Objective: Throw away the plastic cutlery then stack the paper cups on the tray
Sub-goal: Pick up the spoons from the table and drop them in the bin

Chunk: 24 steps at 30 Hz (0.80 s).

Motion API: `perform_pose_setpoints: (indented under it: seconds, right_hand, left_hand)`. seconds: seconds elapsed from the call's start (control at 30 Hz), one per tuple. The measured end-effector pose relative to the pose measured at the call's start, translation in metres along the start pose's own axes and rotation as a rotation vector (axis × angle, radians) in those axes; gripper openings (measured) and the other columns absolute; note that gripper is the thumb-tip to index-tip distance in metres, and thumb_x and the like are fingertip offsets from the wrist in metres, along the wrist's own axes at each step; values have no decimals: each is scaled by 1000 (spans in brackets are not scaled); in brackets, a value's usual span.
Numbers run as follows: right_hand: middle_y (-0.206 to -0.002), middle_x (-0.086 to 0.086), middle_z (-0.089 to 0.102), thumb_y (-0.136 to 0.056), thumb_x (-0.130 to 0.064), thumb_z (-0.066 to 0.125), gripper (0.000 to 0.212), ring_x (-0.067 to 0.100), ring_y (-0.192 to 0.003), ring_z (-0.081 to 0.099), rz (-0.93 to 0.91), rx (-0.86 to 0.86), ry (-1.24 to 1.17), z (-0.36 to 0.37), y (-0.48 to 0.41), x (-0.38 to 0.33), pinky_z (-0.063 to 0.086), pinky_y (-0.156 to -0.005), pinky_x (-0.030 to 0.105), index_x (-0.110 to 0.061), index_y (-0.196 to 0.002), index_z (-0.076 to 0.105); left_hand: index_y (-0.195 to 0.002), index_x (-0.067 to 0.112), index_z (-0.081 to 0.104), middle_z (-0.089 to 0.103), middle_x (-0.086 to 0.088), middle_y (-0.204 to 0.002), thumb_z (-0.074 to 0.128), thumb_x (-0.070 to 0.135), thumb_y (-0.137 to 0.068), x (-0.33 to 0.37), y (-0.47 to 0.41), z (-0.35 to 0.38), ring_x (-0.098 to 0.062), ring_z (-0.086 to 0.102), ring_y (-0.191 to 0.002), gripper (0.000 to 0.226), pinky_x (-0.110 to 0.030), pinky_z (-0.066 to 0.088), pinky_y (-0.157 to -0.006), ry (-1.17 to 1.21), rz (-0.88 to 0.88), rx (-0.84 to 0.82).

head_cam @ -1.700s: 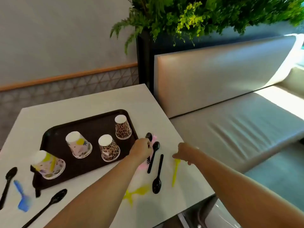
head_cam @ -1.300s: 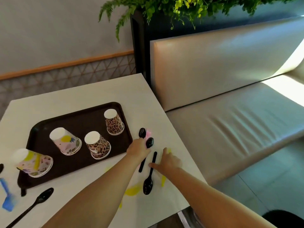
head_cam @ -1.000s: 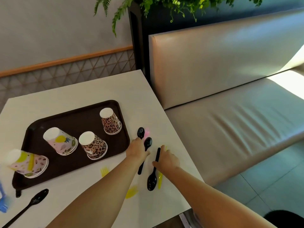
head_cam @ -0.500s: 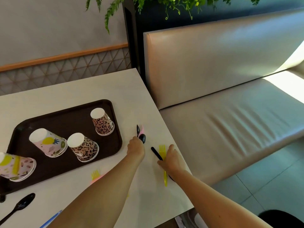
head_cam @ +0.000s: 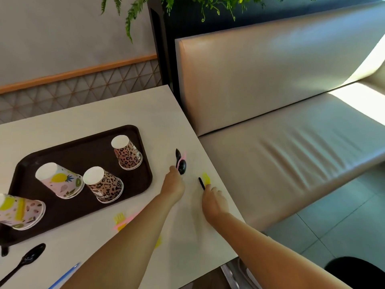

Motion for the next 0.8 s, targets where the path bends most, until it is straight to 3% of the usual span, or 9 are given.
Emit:
perform_pose_setpoints:
  seconds: [0.1, 0.2, 0.27, 0.33, 0.4, 0.57, 0.67, 0.8]
  right_hand:
    - [-114, 17, 52, -95, 0, 32, 33, 29, -105, 54, 17, -21, -72, 2, -1, -1, 43, -92, 33, 1, -128, 36]
    - [-69, 4, 31, -96, -2, 33, 34, 21, -63, 38, 68, -98, -293, -3, 1, 7, 43, -90, 38, 3, -130, 38]
    - [-66, 1, 28, -96, -4, 34, 34, 13, -55, 30, 108, -118, -403, -11, 9, 15, 45, -77, 37, 3, -129, 40]
    - [-67, 2, 36, -97, -9, 33, 31, 14, -54, 38, 160, -115, -553, -15, 23, 25, 44, -57, 31, 1, -125, 43]
    - [-68, 5, 41, -99, -15, 32, 24, 17, -51, 42, 239, -121, -770, -14, 40, 39, 41, -46, 29, -4, -116, 45]
    - [-59, 3, 35, -100, -14, 39, 7, 11, -36, 41, 264, -8, -1194, -15, 95, 87, 41, -37, 24, -8, -98, 42]
    - [-58, 3, 31, -101, -14, 38, 11, 10, -33, 38, 370, 132, -1397, 5, 136, 134, 39, -38, 23, -6, -98, 45]
    - [-57, 4, 30, -103, -21, 33, 26, 15, -42, 36, 593, 120, -1492, 65, 188, 193, 39, -39, 25, -5, -94, 50]
  left_hand:
    - [-117, -4, 37, 52, -23, -116, 36, 8, -99, 3, 10, -7, -34, 54, -93, 22, -32, 36, -66, 50, 41, 14]
    - [-107, 0, 38, 51, -18, -103, 35, 15, -100, 4, 20, -8, -25, 45, -79, 16, -31, 33, -64, 98, 92, 4]
    - [-100, 5, 36, 49, -13, -95, 35, 17, -100, 3, 23, -3, -22, 44, -73, 12, -32, 35, -64, 166, 110, -28]
    - [-98, 7, 37, 48, -12, -91, 36, 17, -98, 4, 31, 4, -19, 41, -65, 10, -32, 36, -62, 253, 121, -84]
    - [-93, 10, 37, 46, -11, -87, 35, 14, -96, 10, 45, 14, -18, 37, -60, 5, -30, 33, -57, 329, 127, -152]
    - [-91, 10, 38, 41, -1, -70, 32, 2, -93, 39, 106, 39, -12, 34, -51, 11, -22, 30, -44, 484, 225, -360]
    - [-82, 16, 42, 44, -1, -69, 34, 3, -94, 50, 138, 67, -12, 35, -49, 20, -20, 31, -42, 477, 315, -461]
    - [-79, 21, 46, 49, -1, -68, 39, 6, -94, 56, 173, 121, -12, 38, -50, 22, -23, 32, -47, 433, 411, -613]
Point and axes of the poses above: each hand's wrist, its own y-axis away from the middle knuckle, its own z-axis out of the palm, x = y × z, the point moved 4 cm from there along -y, towards the middle knuckle
